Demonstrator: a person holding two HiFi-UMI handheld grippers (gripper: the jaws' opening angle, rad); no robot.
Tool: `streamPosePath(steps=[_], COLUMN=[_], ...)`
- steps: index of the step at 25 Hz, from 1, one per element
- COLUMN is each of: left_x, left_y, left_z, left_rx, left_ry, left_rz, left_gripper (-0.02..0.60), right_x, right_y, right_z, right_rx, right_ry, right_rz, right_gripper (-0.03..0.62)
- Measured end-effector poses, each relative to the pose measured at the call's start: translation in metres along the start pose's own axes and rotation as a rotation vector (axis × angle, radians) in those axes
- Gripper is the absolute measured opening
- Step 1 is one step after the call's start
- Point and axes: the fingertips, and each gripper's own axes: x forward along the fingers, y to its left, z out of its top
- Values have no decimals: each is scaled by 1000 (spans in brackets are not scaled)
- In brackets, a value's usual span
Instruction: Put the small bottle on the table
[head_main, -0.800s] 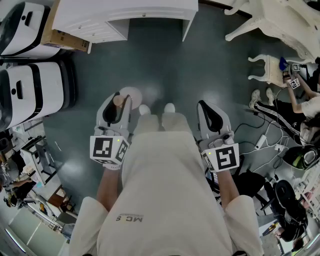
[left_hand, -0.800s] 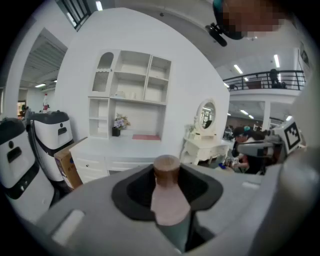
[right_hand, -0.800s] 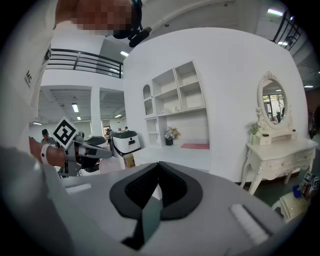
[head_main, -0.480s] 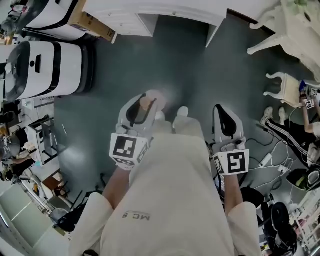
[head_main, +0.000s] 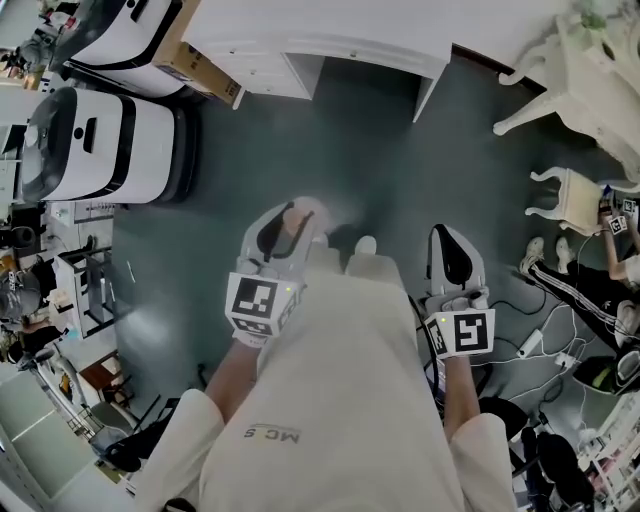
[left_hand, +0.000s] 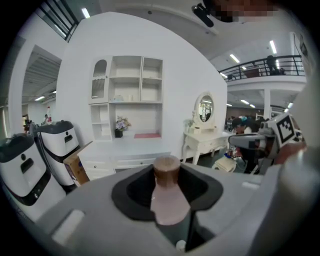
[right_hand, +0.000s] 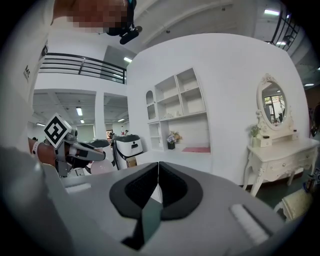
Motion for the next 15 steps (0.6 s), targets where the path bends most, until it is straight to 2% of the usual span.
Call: streamPosePath(steps=[7,15], left_x=[18,67], left_y=[24,108], left_z=[10,27], left_rx=[-10,-48], left_ry=[17,-8], left_rz=[10,9], left_gripper=[137,137], right_x=[38,133], right_y=[-6,-2], right_z=[1,5], right_rx=[11,20], right_ry=[29,55], right_rz=[25,36], right_gripper=[-6,-6])
